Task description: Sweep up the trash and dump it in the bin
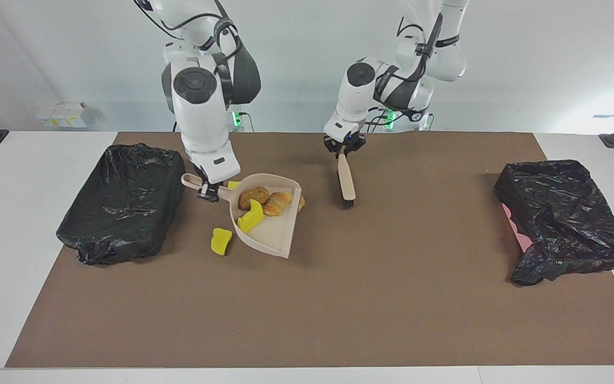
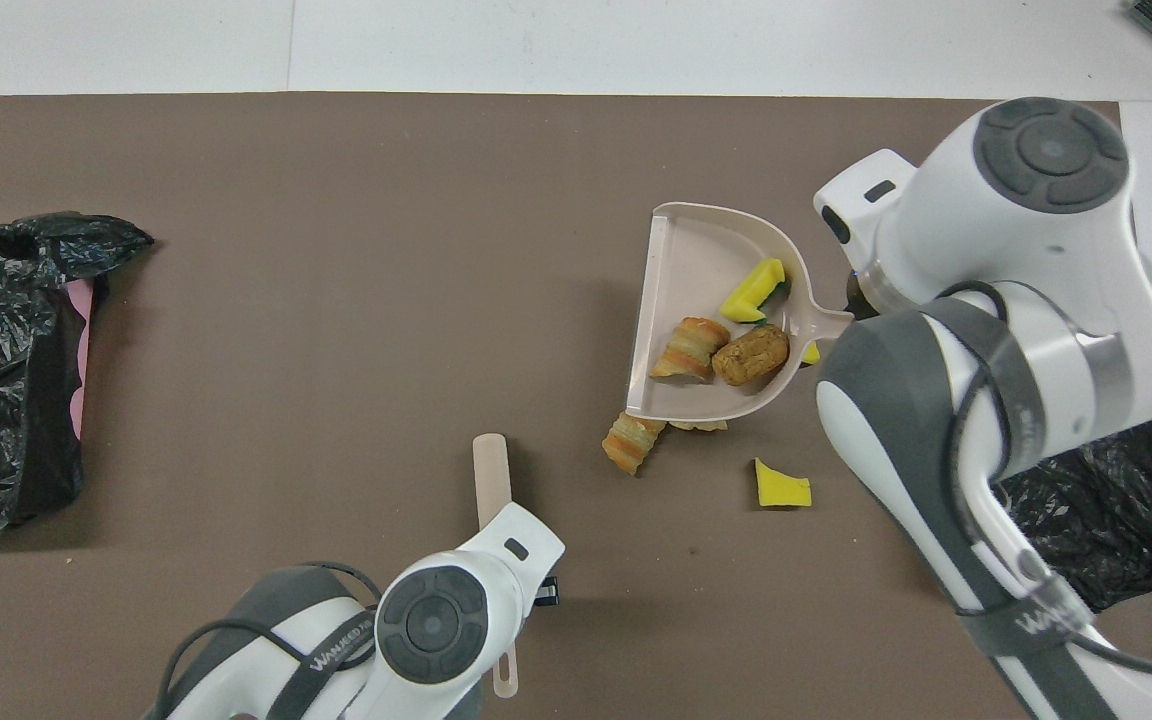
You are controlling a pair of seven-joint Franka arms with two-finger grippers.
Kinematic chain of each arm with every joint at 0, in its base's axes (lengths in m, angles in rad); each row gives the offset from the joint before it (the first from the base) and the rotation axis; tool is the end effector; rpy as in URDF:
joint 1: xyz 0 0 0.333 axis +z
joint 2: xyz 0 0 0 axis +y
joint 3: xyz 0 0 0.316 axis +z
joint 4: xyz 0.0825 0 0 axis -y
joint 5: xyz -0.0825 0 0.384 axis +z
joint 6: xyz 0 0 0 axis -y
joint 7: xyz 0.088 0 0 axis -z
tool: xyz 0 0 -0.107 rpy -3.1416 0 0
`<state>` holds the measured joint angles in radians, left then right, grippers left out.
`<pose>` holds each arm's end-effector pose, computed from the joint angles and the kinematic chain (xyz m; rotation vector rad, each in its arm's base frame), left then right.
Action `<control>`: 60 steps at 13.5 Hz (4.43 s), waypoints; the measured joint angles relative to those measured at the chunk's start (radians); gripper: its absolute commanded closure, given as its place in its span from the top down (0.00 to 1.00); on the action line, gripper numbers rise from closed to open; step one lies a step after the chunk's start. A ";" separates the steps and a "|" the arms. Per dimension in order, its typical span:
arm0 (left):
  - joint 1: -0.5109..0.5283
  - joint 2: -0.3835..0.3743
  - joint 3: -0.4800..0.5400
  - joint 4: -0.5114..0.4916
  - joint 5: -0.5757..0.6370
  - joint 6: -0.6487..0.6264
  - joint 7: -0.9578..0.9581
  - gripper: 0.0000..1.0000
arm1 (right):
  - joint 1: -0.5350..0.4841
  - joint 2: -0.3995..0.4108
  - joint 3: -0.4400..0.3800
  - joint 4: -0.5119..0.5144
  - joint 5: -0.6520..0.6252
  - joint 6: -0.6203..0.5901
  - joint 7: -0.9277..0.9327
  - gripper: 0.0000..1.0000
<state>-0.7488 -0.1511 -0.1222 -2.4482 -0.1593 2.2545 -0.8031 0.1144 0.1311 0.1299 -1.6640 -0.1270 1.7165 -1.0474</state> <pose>0.2928 -0.3541 0.3535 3.0995 0.0578 -0.1628 0.5812 0.1288 0.5181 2.4284 1.8742 -0.1740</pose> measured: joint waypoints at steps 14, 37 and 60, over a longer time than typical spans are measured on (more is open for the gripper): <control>0.147 -0.005 0.028 0.098 0.060 0.060 -0.019 1.00 | -0.513 -0.388 -0.074 -0.344 -0.196 -0.012 -0.560 0.00; 0.748 0.160 0.038 0.896 0.131 -0.753 0.826 1.00 | -0.273 -0.462 0.005 -0.429 -0.806 -0.103 -0.257 0.00; 0.769 0.161 0.041 0.899 0.131 -0.756 0.827 1.00 | 0.179 0.222 0.092 0.310 -0.023 -0.315 1.384 0.00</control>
<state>0.0202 0.0097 -0.0815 -1.5487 -0.0285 1.4989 0.0242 0.2931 0.3527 0.2215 -1.3543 -0.1497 1.4016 0.3369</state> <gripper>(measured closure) 0.000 0.674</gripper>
